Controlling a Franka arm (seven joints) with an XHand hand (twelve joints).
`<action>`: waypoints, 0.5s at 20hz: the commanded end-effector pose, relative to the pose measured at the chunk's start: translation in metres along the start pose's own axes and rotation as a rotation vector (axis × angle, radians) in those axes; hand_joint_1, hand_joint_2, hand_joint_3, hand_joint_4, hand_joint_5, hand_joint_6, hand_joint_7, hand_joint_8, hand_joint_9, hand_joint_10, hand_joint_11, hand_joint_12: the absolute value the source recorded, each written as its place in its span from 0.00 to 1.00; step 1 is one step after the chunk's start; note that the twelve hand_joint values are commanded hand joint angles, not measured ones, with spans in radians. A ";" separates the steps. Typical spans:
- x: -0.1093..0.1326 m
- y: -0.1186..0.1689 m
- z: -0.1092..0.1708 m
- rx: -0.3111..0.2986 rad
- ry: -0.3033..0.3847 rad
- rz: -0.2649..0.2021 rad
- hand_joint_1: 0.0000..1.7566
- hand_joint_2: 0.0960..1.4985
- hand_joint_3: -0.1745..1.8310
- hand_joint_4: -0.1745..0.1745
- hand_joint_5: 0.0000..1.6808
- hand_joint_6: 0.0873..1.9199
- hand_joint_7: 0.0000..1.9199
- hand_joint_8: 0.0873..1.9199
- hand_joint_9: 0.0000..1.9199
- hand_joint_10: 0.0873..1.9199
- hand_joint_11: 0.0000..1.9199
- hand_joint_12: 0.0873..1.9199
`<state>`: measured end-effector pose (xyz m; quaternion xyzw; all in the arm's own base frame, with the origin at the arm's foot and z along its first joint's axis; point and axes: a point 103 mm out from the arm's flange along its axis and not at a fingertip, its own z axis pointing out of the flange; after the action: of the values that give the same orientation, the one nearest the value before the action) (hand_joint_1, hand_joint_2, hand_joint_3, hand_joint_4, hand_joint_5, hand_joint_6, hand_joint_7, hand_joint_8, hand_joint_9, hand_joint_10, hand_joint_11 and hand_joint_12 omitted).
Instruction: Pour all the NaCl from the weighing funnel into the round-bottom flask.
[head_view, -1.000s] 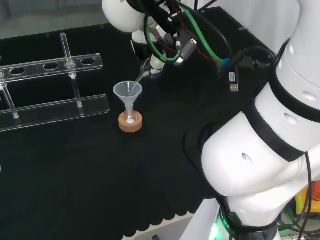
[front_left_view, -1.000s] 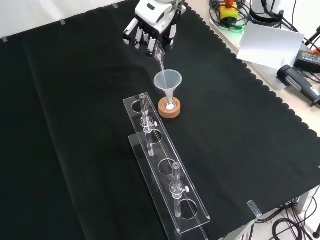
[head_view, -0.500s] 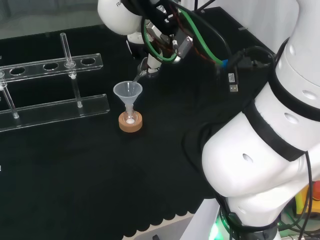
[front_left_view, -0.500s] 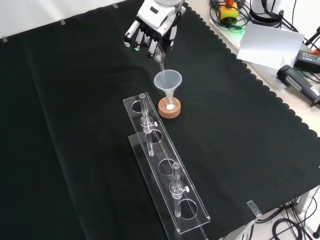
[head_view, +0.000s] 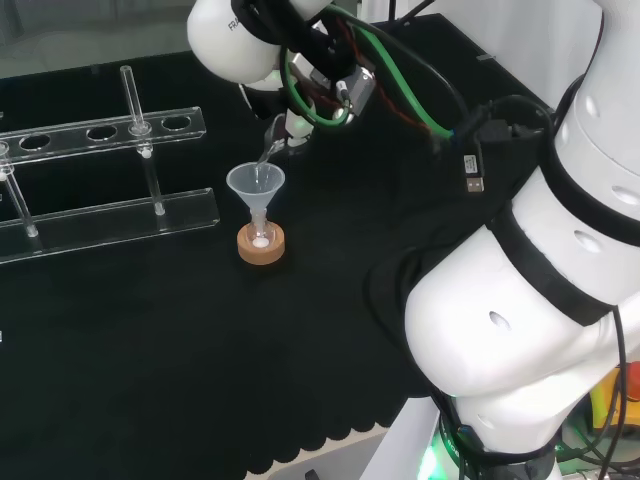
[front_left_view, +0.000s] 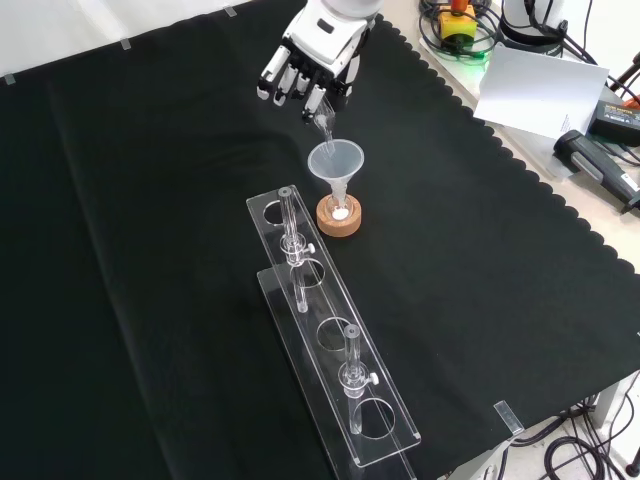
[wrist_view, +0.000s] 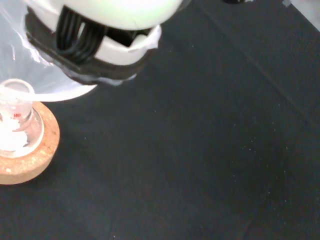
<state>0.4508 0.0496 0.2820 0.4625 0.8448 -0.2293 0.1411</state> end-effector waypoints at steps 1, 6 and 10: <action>-0.005 -0.002 0.001 -0.062 0.018 -0.023 0.65 0.36 0.42 1.00 0.86 0.15 0.88 0.00 0.63 0.00 0.00 0.78; -0.036 -0.016 0.021 -0.086 0.017 -0.040 0.65 0.35 0.43 1.00 0.86 0.15 0.88 0.00 0.63 0.00 0.00 0.78; -0.057 -0.025 0.037 -0.089 0.004 -0.051 0.65 0.35 0.43 1.00 0.86 0.15 0.89 0.00 0.63 0.00 0.00 0.78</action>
<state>0.4570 0.0185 0.2830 0.4491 0.8587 -0.1990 0.1461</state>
